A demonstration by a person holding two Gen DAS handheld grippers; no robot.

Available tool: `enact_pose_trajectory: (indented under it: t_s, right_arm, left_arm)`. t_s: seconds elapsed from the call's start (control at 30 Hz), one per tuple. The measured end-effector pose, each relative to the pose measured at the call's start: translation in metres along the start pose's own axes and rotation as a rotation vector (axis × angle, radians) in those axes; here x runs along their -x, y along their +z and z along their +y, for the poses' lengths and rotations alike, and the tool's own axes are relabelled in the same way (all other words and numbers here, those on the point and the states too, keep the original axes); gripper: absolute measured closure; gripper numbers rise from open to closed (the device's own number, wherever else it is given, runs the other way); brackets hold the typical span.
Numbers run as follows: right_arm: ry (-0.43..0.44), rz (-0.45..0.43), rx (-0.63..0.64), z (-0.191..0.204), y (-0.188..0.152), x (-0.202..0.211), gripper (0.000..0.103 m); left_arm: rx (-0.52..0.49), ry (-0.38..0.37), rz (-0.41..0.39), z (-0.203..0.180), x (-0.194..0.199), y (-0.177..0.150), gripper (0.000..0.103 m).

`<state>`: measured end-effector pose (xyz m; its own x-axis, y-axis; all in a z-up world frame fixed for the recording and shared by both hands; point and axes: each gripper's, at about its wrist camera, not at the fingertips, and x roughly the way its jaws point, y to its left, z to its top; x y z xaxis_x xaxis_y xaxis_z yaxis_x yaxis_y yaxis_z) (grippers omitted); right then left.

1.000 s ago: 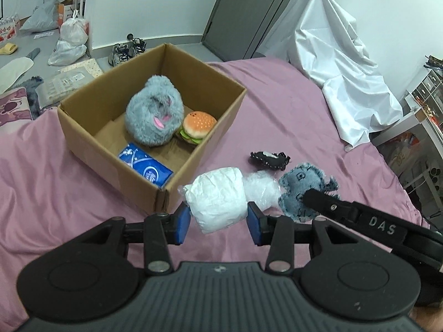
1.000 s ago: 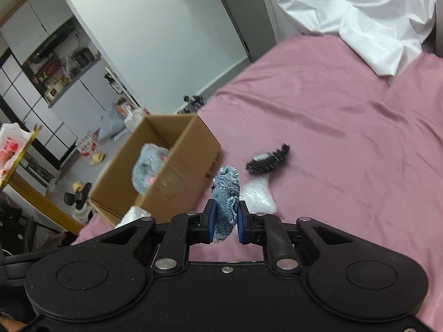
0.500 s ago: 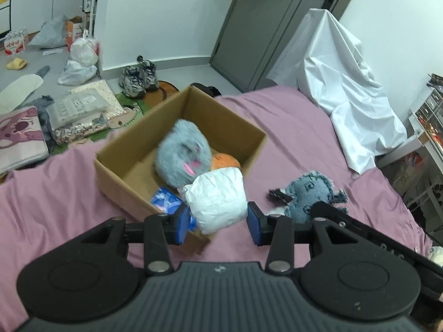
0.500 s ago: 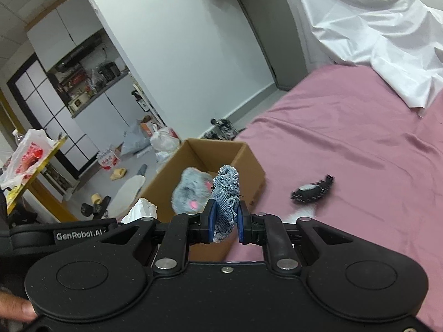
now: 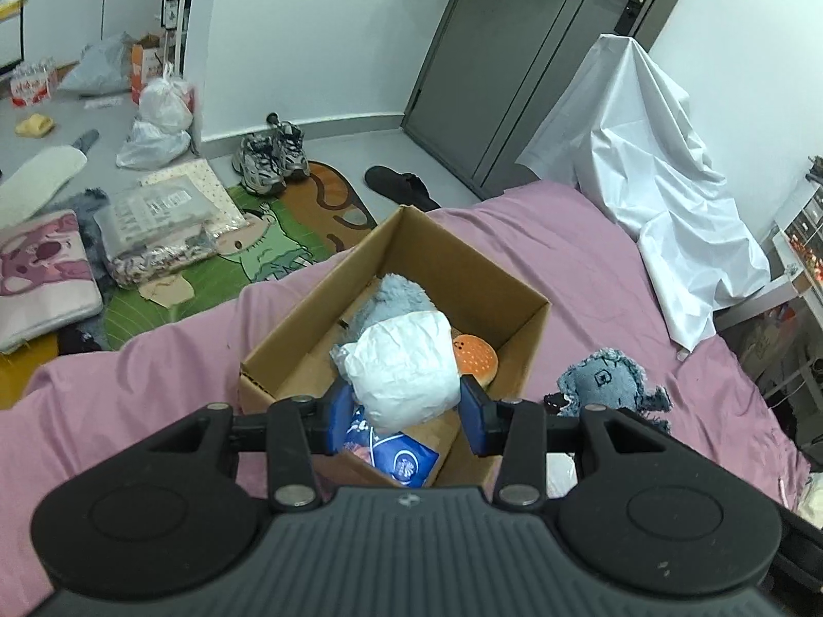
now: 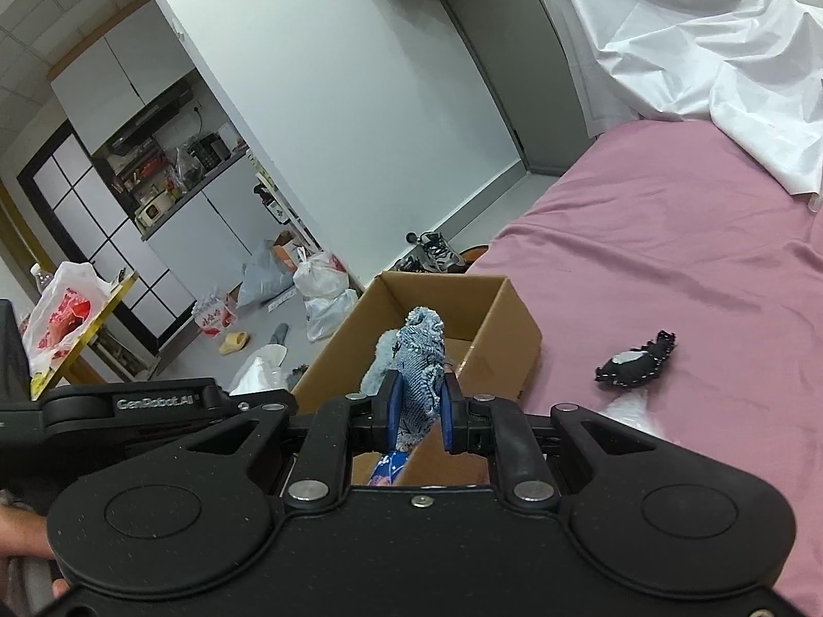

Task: Organize soft objects
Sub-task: 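Carry the white bundle into the box and open the left gripper while the right carries the denim plush, then lower the denim heart plush into the box and open the right gripper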

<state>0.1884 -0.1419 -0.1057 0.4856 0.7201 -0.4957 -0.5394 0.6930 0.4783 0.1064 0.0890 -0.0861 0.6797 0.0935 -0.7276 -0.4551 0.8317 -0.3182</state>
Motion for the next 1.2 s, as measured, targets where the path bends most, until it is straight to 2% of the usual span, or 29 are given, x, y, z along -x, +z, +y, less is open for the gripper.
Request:
enact_pose_trajectory:
  t_s: [0.53,0.77,0.93,1.1,1.2]
  right_arm:
    - [-0.038,-0.008,-0.021,0.017,-0.01,-0.035,0.087]
    - [-0.038,-0.016,-0.016,0.017,-0.013,-0.041,0.087]
    - [-0.034,-0.038,-0.009,0.019,-0.015,-0.044,0.078]
    - [-0.028,-0.05,-0.018,0.017,-0.013,-0.036,0.06]
    - [-0.021,-0.059,-0.028,0.014,-0.009,-0.027,0.053]
  left_arm:
    - [0.058,-0.015,0.015,0.049,-0.037,0.003,0.06]
    - [0.07,-0.027,0.02,0.055,-0.045,0.004,0.049]
    - [0.03,-0.01,-0.001,0.044,-0.039,0.002,0.036]
    - [-0.008,0.034,-0.017,0.031,-0.032,0.0,0.02]
    - [-0.01,0.074,0.004,0.029,-0.031,-0.001,0.016]
